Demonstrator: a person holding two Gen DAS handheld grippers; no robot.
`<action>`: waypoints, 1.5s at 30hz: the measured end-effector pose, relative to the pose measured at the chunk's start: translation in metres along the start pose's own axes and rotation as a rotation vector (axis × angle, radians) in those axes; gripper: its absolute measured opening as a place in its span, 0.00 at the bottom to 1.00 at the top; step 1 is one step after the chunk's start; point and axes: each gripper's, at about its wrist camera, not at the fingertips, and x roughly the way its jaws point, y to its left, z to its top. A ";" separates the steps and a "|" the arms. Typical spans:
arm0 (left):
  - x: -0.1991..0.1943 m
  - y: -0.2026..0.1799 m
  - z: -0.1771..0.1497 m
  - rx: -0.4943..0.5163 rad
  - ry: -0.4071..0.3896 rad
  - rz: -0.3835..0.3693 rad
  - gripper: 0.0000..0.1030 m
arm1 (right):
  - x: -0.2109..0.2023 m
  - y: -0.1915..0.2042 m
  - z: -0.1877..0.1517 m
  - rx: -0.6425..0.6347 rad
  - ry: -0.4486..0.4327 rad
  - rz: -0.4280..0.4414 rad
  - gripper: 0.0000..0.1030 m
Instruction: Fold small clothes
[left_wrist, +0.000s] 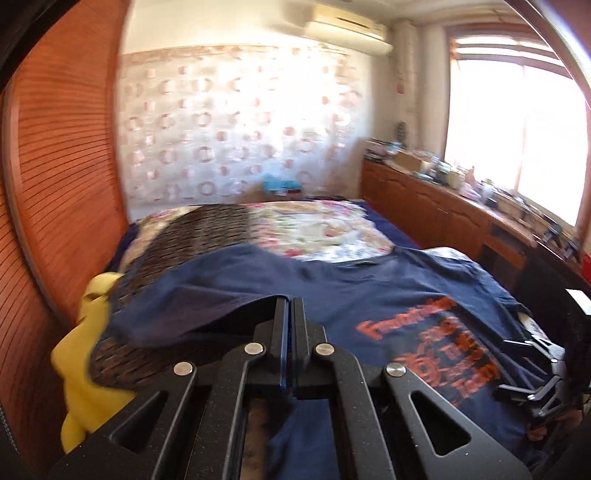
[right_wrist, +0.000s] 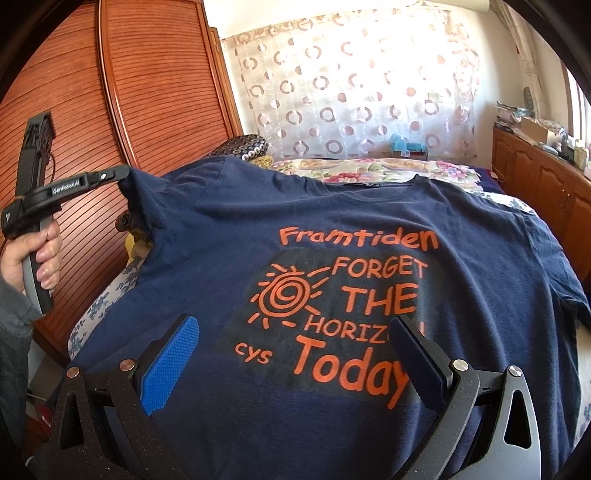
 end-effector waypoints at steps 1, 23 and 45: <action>0.004 -0.010 0.003 0.017 0.010 -0.021 0.02 | -0.001 -0.001 0.000 0.005 -0.004 -0.002 0.99; -0.043 -0.013 -0.048 -0.035 -0.013 0.069 0.84 | -0.001 0.000 0.023 -0.045 -0.008 0.008 0.99; -0.073 0.060 -0.107 -0.167 0.027 0.230 0.84 | 0.184 0.167 0.103 -0.544 0.151 0.273 0.68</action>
